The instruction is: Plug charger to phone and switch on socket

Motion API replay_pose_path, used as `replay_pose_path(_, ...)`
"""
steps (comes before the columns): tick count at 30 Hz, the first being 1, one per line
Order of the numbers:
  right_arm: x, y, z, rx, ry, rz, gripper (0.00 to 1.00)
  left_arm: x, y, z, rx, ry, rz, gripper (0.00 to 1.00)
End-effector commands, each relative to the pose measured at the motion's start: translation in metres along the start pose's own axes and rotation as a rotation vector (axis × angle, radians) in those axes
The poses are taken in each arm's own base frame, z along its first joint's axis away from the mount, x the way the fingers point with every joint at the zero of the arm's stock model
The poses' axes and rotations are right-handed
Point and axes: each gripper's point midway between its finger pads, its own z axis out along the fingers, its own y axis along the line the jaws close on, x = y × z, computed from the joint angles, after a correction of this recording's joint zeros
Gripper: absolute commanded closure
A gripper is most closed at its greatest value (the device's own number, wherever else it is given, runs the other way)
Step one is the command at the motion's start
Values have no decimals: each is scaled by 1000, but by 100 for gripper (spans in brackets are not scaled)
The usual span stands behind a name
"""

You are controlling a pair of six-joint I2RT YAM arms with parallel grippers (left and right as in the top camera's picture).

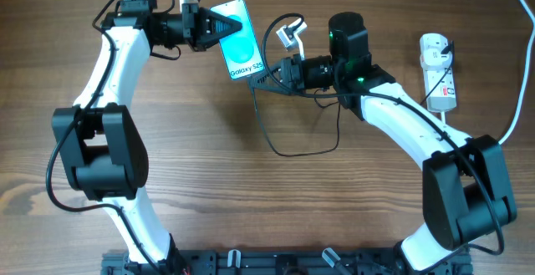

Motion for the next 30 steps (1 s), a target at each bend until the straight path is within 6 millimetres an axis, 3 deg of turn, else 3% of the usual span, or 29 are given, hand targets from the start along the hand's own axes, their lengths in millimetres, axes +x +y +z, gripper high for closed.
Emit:
replay_pose_path(1,-25,-14,-4,89,-108,-26,96,16,-20,27,59,72,32,96)
replay_pose_path(9,-11,-11,-3,57,-44,-35,88,11,-14,19,26,47,29,96)
replay_pose_path(15,-7,-13,-3,61,-29,-69,58,9,0,16,-51,26,1,96)
replay_pose_path(19,-9,-38,-8,175,-71,-33,42,12,26,16,-206,12,-57,96)
replay_pose_path(25,-17,-52,-12,256,-118,-41,32,24,55,11,-374,27,-80,96)
replay_pose_path(30,-22,-80,-22,407,-185,12,29,42,87,13,-566,85,-95,96)
